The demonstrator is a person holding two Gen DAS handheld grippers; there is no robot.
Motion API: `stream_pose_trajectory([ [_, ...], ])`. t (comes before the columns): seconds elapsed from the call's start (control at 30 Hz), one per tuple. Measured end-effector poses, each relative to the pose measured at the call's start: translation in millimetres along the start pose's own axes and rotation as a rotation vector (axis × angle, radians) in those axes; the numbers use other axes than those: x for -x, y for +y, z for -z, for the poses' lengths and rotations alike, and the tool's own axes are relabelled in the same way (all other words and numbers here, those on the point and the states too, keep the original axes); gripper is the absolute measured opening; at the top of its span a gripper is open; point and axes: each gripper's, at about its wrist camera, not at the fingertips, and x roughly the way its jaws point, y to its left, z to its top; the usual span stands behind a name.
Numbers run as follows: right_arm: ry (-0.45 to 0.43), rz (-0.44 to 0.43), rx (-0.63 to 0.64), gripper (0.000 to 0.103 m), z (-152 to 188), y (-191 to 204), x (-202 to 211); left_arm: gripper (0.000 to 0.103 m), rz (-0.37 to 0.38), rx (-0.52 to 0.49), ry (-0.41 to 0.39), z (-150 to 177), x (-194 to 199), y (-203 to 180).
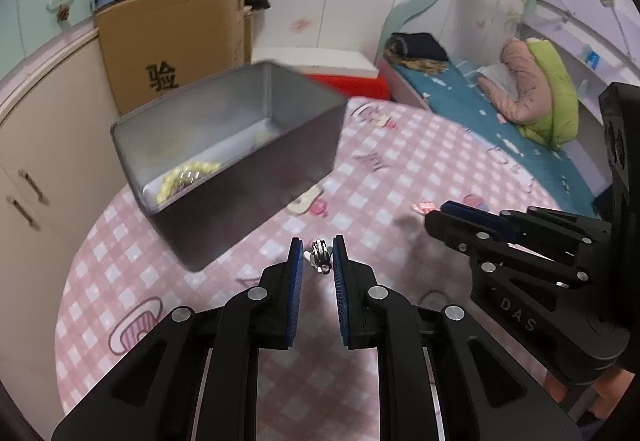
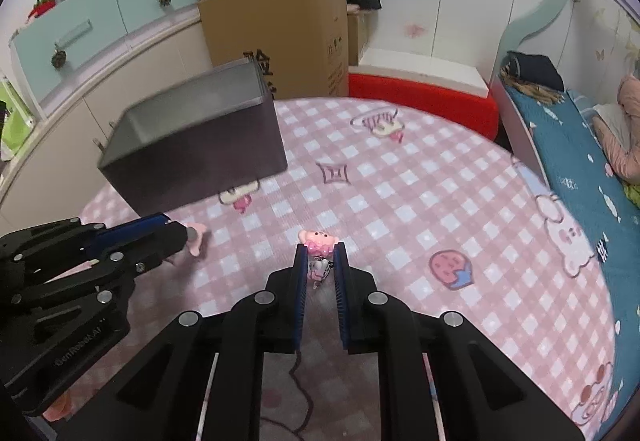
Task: Organize jewelry
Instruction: 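Carry the earring and pig charm into the grey box and open both tools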
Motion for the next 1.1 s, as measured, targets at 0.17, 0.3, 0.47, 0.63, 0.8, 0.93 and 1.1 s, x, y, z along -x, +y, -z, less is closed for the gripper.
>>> stream_pose_trajectory([
  [0.17, -0.062, -0.029, -0.017, 0.013, -15.3, -0.9, 27.8, 0.016, 0.037, -0.021, -0.075, -20.8, 30.8, -6.3],
  [0.3, -0.125, -0.053, -0.016, 0.013, -33.9, 4.6, 50.5, 0.016, 0.072, -0.032, -0.141, -45.6, 57.0, -5.2],
  [0.47, -0.162, -0.089, 0.001, 0.013, -57.3, 16.6, 60.7, 0.016, 0.078, -0.015, -0.217, -76.9, 83.9, 9.4],
  [0.63, -0.171, -0.122, 0.026, 0.013, -82.4, 38.0, 53.6, 0.016, 0.014, 0.006, -0.228, -95.4, 85.7, 35.5],
  [0.8, -0.14, -0.155, 0.039, 0.013, -97.6, 58.5, 32.0, 0.016, -0.04, 0.057, -0.156, -92.9, 56.2, 68.4],
  [0.93, -0.096, -0.168, 0.045, 0.011, -103.9, 71.3, 9.4, 0.016, -0.054, 0.069, -0.105, -82.4, 32.2, 85.7],
  [1.1, -0.052, -0.155, 0.07, 0.011, -102.1, 85.6, -15.7, 0.016, -0.071, 0.058, -0.056, -72.1, 8.5, 92.3],
])
